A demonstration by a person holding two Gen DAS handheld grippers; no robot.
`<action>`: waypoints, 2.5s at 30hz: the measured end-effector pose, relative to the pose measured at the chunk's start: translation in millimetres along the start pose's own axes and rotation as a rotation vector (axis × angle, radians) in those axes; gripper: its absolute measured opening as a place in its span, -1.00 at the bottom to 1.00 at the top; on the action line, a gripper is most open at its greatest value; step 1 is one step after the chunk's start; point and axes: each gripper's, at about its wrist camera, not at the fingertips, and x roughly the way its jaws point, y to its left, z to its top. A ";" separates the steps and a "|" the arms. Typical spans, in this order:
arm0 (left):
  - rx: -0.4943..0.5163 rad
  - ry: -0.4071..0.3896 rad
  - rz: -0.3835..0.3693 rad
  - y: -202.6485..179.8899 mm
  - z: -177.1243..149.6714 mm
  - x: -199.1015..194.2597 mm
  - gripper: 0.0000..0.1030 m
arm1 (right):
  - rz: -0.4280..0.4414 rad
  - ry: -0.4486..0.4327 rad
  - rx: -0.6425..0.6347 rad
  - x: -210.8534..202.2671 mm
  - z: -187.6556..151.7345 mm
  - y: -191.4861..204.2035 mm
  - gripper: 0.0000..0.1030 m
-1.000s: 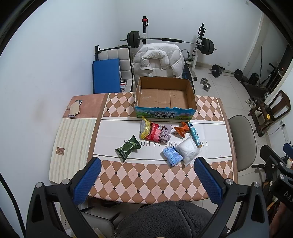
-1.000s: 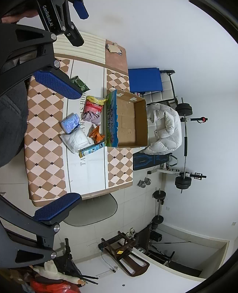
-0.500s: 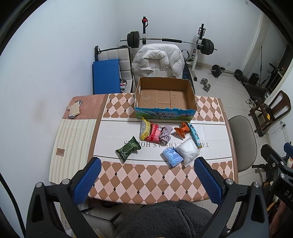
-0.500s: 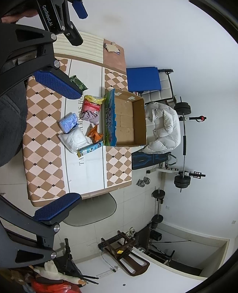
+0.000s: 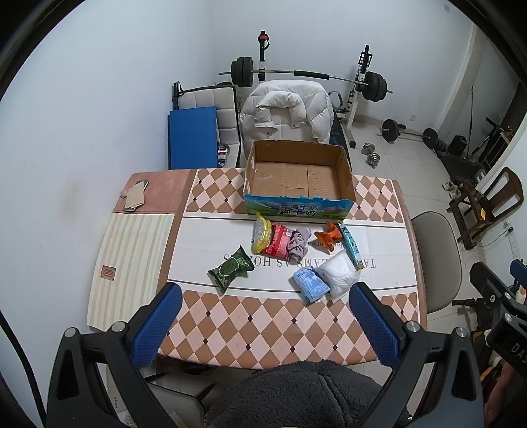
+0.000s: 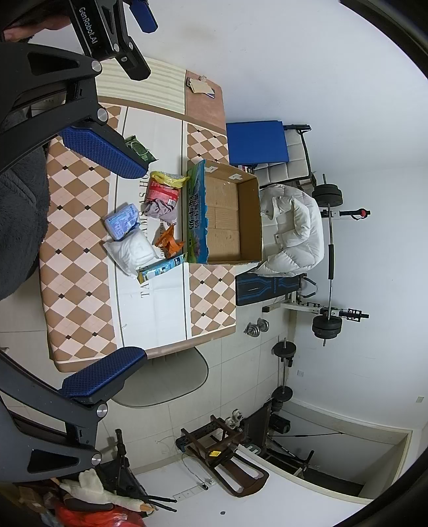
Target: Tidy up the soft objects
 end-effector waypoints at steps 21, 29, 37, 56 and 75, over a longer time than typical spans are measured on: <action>-0.058 0.153 -0.023 7.1 7.6 99.5 1.00 | 0.037 0.137 -0.010 89.8 17.2 7.3 1.00; -0.058 0.432 -0.116 -25.1 -1.5 249.6 1.00 | 0.013 0.309 -0.117 234.3 -3.2 11.4 1.00; -0.157 0.732 -0.216 -63.1 -26.0 390.9 0.67 | 0.040 0.445 -0.099 346.4 -29.0 -9.1 1.00; -0.083 0.801 0.004 -70.8 -73.9 466.5 0.59 | 0.154 0.695 -0.271 491.2 -73.9 27.0 1.00; -0.155 0.742 0.000 -71.7 -105.4 444.3 -0.41 | 0.152 0.876 -0.168 541.8 -101.0 28.2 0.40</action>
